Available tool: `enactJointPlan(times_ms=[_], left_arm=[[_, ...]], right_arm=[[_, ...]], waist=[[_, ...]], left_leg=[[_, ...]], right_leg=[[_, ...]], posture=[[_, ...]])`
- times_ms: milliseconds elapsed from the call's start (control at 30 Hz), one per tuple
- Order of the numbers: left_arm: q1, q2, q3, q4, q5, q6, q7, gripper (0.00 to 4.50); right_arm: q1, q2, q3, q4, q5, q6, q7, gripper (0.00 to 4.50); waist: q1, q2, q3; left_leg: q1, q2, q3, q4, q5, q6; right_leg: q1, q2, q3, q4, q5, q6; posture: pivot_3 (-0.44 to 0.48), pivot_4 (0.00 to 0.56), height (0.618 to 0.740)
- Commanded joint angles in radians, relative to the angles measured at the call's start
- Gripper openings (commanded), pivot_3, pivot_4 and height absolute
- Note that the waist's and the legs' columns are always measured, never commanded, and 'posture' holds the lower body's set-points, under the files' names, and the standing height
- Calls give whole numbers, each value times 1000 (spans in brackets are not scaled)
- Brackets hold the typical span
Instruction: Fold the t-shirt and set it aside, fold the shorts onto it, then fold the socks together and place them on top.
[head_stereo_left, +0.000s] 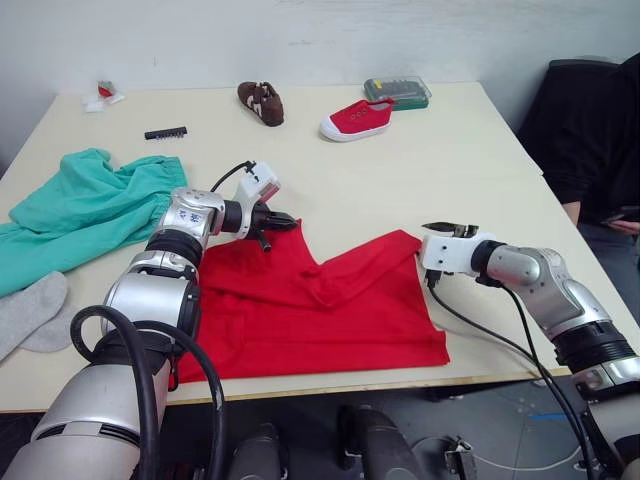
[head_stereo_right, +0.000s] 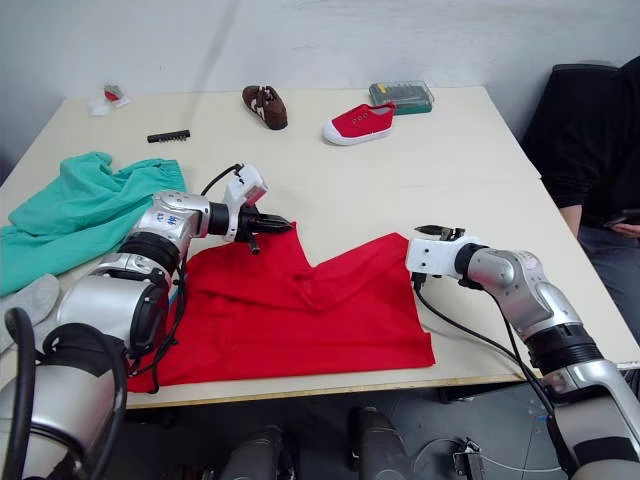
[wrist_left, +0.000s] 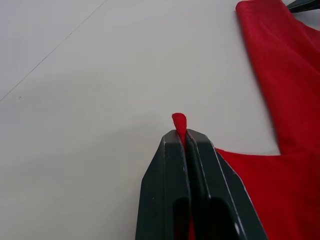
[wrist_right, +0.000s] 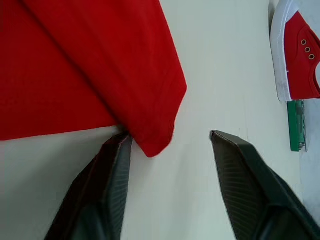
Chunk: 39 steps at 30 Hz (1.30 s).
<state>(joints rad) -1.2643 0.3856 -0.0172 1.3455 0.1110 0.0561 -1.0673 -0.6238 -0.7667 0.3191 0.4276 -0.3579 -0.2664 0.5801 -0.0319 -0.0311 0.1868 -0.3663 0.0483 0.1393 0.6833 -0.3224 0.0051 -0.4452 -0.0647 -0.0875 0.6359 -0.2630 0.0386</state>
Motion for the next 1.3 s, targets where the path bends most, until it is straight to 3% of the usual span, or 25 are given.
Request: enactJointPlan(times_ms=[33,133,167,400,533,800,1033,1200,1300], left_arm=[[-15,7,15,-32,-14,-2,-4,0],[-11,13,16,-32,-14,-3,-4,0],[-10,17,17,-32,-13,-5,-2,0],[-12,78,58,-29,-31,-9,43,0],[-13,170,130,-25,-73,5,96,0],[0,276,228,-41,-142,-31,90,0],[38,303,270,-82,-199,-100,2,0],[152,319,267,-162,-231,-194,-120,0],[289,329,255,-267,-247,-289,-208,0]], right_arm=[[-1,14,14,58,-36,-43,-10,1176],[1,20,0,66,-40,-70,-14,142],[0,22,-4,68,-40,-74,-13,21],[-21,32,-45,68,6,-20,39,21],[-51,63,-98,52,97,95,104,21],[-71,50,-128,40,90,145,87,21],[4,42,-180,-63,106,141,37,21],[145,-1,-195,-202,52,46,-23,21],[238,-42,-161,-245,-54,-76,-99,21]], waist=[[1,0,0],[0,0,0],[0,0,0],[0,0,0],[0,0,0],[4,0,0],[3,0,0],[3,0,0],[1,0,0]], left_leg=[[0,0,3,0,0,0],[1,0,7,0,0,0],[1,0,7,0,0,0],[1,0,8,0,0,-1],[0,1,7,0,0,-1],[-4,-1,8,0,0,0],[-5,0,9,0,0,0],[-4,0,11,-1,-1,-1],[-4,0,12,-1,-1,-1]], right_leg=[[0,0,1,0,0,0],[0,0,6,1,0,0],[0,0,8,1,0,0],[-2,0,12,2,0,0],[-4,-1,12,3,0,-1],[-9,-2,10,8,0,-1],[-10,-2,10,9,0,-1],[-10,-1,10,9,0,-1],[-13,-1,12,9,0,-1]], posture=[[0,150,740],[0,150,740],[0,150,740],[0,150,740],[0,150,740],[0,150,740],[0,150,740],[0,150,740],[0,150,740]])
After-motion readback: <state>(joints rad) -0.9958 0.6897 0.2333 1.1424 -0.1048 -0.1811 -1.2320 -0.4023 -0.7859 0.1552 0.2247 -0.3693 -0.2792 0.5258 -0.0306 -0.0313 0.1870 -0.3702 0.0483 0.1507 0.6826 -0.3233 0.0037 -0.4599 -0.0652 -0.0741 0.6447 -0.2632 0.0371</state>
